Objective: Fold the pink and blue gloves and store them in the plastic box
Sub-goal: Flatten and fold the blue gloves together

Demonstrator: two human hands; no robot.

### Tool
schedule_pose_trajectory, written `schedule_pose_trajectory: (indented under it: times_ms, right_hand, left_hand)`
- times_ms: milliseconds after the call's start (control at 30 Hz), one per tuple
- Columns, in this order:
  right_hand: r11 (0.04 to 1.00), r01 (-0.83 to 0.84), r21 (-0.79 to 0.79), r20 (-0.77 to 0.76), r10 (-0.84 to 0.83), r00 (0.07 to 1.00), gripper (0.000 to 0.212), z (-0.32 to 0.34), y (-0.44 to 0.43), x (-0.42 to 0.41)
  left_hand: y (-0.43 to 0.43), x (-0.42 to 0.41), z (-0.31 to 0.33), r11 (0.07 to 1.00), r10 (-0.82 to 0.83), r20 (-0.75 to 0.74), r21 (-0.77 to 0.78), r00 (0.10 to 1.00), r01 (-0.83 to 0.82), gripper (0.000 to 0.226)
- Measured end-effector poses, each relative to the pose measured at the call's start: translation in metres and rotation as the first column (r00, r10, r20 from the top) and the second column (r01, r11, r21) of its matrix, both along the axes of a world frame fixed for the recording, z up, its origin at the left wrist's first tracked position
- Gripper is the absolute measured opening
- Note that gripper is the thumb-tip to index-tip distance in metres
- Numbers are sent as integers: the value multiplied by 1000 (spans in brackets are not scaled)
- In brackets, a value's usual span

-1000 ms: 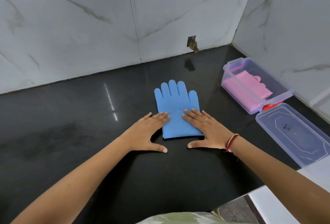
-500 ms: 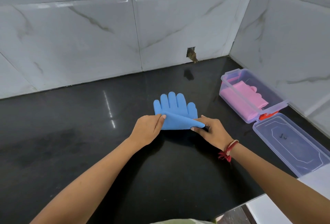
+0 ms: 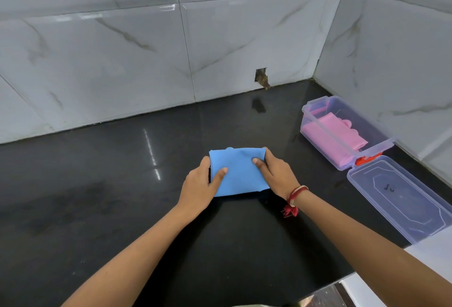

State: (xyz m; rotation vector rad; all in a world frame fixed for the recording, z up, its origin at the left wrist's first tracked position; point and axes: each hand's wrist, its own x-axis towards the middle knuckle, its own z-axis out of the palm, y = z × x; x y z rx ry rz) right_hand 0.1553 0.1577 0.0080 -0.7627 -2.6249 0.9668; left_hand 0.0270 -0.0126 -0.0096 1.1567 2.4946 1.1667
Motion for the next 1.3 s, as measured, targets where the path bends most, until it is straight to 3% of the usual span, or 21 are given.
schedule_pose_trajectory:
  times_ms: [100, 233, 300, 367, 467, 533, 600, 667, 800, 900, 1000, 1100, 1200, 1300]
  right_hand:
    - [997, 30, 71, 17, -31, 999, 36, -2, -1, -7]
    - [991, 130, 27, -75, -128, 989, 52, -8, -1, -7]
    - [985, 161, 68, -95, -154, 984, 54, -11, -5, -3]
    - [972, 160, 172, -121, -140, 983, 47, -8, -8, -4]
    - [890, 107, 443, -149, -44, 988, 37, -5, -13, -13]
    - [855, 0, 519, -119, 73, 990, 37, -7, -15, -19]
    - [870, -146, 472, -15, 173, 985, 47, -12, -19, -20]
    - [900, -217, 379, 103, 192, 976, 63, -16, -20, -16]
    - [909, -231, 347, 224, 159, 961, 82, -22, -18, -13]
    - [926, -225, 302, 260, 147, 954, 78, -23, -19, -15]
    - [948, -209, 240, 278, 139, 950, 59, -23, -19, -16]
    - [952, -211, 220, 299, 140, 944, 56, -22, -18, -15]
    - [953, -236, 189, 326, 166, 931, 61, -19, -18, -13]
    - [971, -216, 100, 339, 171, 925, 67, -11, -15, -10]
  left_hand:
    - [1, 5, -8, 994, 100, 5, 40, 995, -100, 38]
    - [6, 9, -6, 970, 242, -61, -12, 968, -243, 35]
    - [8, 11, -4, 972, 232, -254, 41, 939, -229, 43]
    - [13, 11, -3, 989, 147, -527, 79, 837, -124, 53]
    - [25, 10, -3, 992, -120, -721, -68, 682, 102, 53]
    - [28, 11, -5, 963, -267, -640, -207, 721, 173, 48]
    - [27, 12, -7, 936, -313, -533, -312, 786, 161, 58]
    - [26, 13, -13, 919, -312, -538, -380, 783, 104, 68]
    - [28, 20, -17, 904, -283, -506, -425, 815, 49, 76]
    - [29, 24, -20, 916, -253, -492, -398, 833, 43, 77]
    - [30, 22, -21, 924, -250, -483, -378, 839, 58, 80]
    - [27, 19, -17, 906, -300, -464, -411, 833, 98, 92]
    - [23, 15, -11, 831, -406, -442, -543, 800, 122, 102]
    - [23, 9, -3, 814, -443, -596, -581, 669, 22, 97]
